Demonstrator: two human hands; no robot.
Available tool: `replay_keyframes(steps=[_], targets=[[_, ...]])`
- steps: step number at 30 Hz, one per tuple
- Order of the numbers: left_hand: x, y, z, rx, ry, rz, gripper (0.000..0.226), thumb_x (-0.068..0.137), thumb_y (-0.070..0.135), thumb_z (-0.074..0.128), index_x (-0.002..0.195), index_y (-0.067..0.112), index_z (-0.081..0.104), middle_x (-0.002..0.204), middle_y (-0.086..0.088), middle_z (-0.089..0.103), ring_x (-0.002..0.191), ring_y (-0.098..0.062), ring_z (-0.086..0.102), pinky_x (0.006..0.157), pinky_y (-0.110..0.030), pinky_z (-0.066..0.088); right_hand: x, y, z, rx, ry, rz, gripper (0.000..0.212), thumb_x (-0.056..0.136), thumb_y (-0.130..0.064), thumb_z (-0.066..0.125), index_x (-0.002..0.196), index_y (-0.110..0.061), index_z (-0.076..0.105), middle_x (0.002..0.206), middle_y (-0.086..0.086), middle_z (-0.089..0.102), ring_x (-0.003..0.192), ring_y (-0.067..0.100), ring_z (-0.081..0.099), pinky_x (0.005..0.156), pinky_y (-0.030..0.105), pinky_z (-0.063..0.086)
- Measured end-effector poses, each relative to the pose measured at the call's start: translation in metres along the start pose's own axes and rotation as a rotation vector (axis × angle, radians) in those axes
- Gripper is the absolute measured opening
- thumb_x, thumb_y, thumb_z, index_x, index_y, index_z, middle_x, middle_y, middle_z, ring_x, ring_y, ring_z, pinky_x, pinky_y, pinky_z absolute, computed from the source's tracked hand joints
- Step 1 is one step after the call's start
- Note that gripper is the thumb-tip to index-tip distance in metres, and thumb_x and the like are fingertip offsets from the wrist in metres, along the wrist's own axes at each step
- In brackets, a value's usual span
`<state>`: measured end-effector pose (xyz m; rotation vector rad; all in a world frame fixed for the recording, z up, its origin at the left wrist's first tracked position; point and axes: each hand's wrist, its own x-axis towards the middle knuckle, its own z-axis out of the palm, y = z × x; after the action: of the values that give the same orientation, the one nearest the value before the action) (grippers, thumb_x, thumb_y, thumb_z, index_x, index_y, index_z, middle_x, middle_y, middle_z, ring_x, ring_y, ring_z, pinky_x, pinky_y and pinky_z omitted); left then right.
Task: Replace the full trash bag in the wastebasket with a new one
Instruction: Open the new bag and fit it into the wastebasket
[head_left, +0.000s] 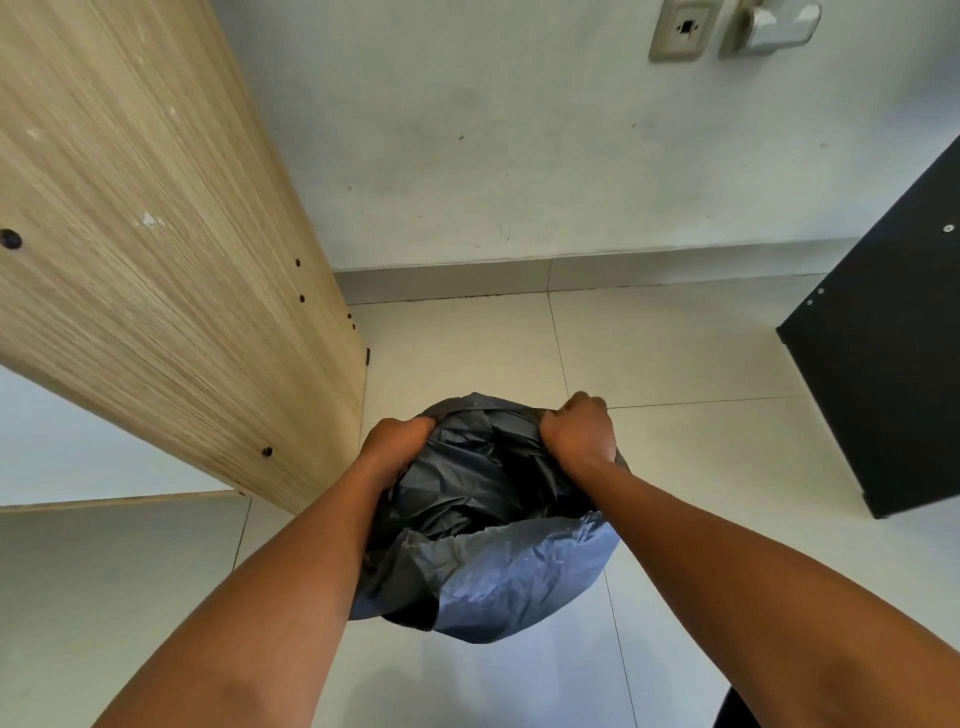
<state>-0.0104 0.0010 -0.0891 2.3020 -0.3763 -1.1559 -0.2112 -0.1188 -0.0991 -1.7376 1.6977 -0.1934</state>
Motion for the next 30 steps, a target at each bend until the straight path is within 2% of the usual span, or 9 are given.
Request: replay_keyframes(steps=[4,8,10,13,16,20,24,27,30], targets=[[-0.002,-0.002,-0.006,-0.072,-0.058,-0.044,0.032,0.088,0.036,0.064,0.101,0.007,0.064,0.095,-0.011,0.07,0.084,-0.027,0.067,0.063,-0.03,0.049,-0.008,0.004,0.004,0.151,-0.024,-0.431,0.026,0.097,-0.046,0.053,0.109,-0.026,0.064,0.122,-0.004,0.058,0.106,0.019,0.06,0.095,0.036,0.05],[0.002,-0.004,-0.01,-0.088,0.002,0.084,0.022,0.084,0.028,0.065,0.077,0.007,0.066,0.082,-0.008,0.071,0.075,-0.026,0.064,0.061,-0.031,0.045,-0.008,0.004,0.004,-0.099,-0.15,-0.746,0.046,0.096,-0.057,0.045,0.131,-0.029,0.056,0.127,-0.004,0.065,0.113,0.02,0.061,0.104,0.041,0.046],[0.003,-0.005,-0.009,-0.041,0.041,0.202,0.029,0.087,0.036,0.064,0.081,0.008,0.067,0.083,-0.007,0.07,0.08,-0.026,0.064,0.064,-0.033,0.045,-0.008,0.001,0.005,-0.12,-0.269,-0.662,0.047,0.098,-0.055,0.044,0.136,-0.03,0.053,0.128,0.001,0.066,0.114,0.024,0.061,0.099,0.038,0.048],[-0.004,-0.011,-0.006,0.005,0.055,0.406,0.039,0.089,0.054,0.067,0.109,0.021,0.06,0.091,-0.002,0.067,0.085,-0.019,0.065,0.071,-0.032,0.05,-0.005,0.001,0.007,-0.162,-0.306,-0.627,0.03,0.102,-0.046,0.044,0.104,-0.023,0.063,0.098,0.003,0.069,0.091,0.027,0.063,0.074,0.032,0.045],[-0.011,-0.014,-0.006,0.234,0.027,0.643,0.056,0.086,0.068,0.064,0.134,0.043,0.052,0.098,0.011,0.067,0.09,-0.008,0.065,0.079,-0.027,0.053,-0.003,-0.004,0.008,-0.19,-0.277,-0.635,0.035,0.103,-0.044,0.044,0.093,-0.017,0.064,0.09,0.002,0.057,0.082,0.021,0.055,0.07,0.031,0.038],[-0.006,-0.015,-0.003,0.494,0.061,0.737,0.045,0.086,0.074,0.058,0.103,0.035,0.073,0.089,0.016,0.058,0.084,-0.008,0.059,0.067,-0.021,0.041,-0.002,-0.006,0.008,-0.167,-0.259,-0.564,0.03,0.101,-0.045,0.049,0.086,-0.021,0.057,0.087,0.0,0.056,0.081,0.021,0.055,0.069,0.031,0.038],[0.004,-0.021,-0.005,0.393,0.133,0.685,0.06,0.077,0.079,0.061,0.072,0.019,0.06,0.091,0.007,0.055,0.081,-0.012,0.057,0.068,-0.027,0.045,-0.001,-0.004,0.005,-0.03,-0.281,-0.472,0.025,0.095,-0.045,0.059,0.098,-0.02,0.06,0.088,-0.002,0.062,0.082,0.019,0.059,0.07,0.031,0.043],[0.0,-0.019,-0.006,0.317,0.009,0.574,0.059,0.077,0.07,0.071,0.073,0.014,0.052,0.075,0.0,0.06,0.071,-0.02,0.058,0.064,-0.032,0.042,0.003,-0.004,0.001,0.03,-0.305,-0.388,0.031,0.091,-0.046,0.064,0.094,-0.015,0.061,0.087,0.001,0.064,0.081,0.018,0.059,0.066,0.03,0.042],[-0.002,-0.018,-0.004,0.263,-0.021,0.568,0.046,0.081,0.058,0.075,0.098,0.02,0.055,0.087,-0.001,0.063,0.08,-0.018,0.061,0.068,-0.032,0.046,0.006,-0.001,0.003,0.16,-0.301,-0.312,0.029,0.088,-0.044,0.07,0.093,-0.016,0.061,0.088,0.002,0.065,0.081,0.018,0.06,0.067,0.029,0.045]])
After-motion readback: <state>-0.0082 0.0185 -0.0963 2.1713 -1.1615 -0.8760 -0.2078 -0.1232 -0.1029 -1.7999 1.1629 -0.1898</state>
